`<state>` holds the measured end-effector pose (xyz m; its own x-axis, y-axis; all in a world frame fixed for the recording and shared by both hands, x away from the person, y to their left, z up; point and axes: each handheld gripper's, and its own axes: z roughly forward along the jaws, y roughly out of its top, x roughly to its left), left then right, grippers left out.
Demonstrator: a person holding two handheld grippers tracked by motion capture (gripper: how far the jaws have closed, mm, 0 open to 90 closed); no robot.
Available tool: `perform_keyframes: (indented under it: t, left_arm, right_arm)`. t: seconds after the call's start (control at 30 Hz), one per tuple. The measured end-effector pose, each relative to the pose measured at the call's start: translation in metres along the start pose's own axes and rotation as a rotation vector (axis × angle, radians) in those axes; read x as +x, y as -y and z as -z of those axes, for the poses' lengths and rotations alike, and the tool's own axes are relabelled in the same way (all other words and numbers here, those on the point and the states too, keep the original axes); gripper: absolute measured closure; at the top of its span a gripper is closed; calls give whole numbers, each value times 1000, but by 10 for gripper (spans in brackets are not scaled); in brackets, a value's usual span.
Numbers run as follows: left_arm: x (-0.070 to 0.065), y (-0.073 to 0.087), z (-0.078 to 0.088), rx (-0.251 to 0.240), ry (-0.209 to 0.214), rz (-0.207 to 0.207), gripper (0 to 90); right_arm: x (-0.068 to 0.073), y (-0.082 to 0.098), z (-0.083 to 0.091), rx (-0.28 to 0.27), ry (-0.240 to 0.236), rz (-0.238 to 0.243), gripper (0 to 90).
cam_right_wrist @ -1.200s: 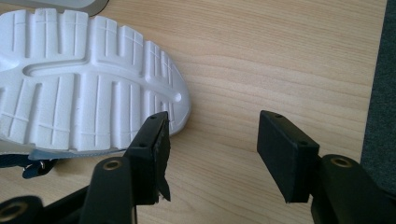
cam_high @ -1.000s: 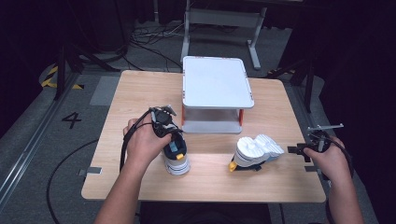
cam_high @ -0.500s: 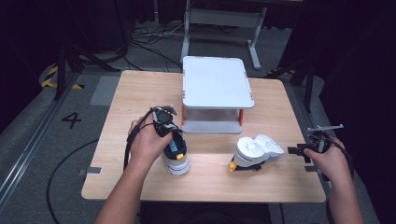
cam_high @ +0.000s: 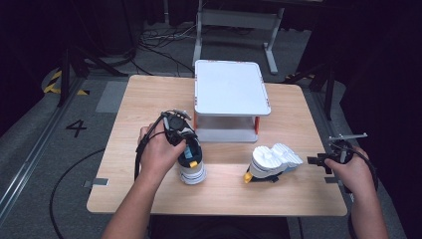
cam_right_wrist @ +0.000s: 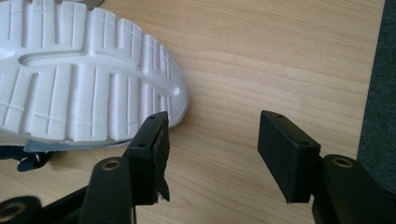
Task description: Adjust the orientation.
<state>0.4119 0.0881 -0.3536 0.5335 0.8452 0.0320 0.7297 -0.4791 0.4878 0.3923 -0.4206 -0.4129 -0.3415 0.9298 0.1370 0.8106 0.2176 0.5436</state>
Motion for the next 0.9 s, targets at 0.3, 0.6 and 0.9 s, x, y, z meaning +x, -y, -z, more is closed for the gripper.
perform_keyframes:
  t: [0.3, 0.6, 0.9]
  left_arm:
    - [-40, -23, 12, -52, 59, -198, 749]
    - [-56, -49, -7, -78, 57, -247, 752]
    - [-56, -65, -45, -80, -9, -251, 753]
  right_arm:
    - [-2, 17, 16, -20, 19, -28, 437]
    - [-7, 38, 31, -38, 47, -61, 434]
    - [-5, 47, 36, -45, 47, -68, 426]
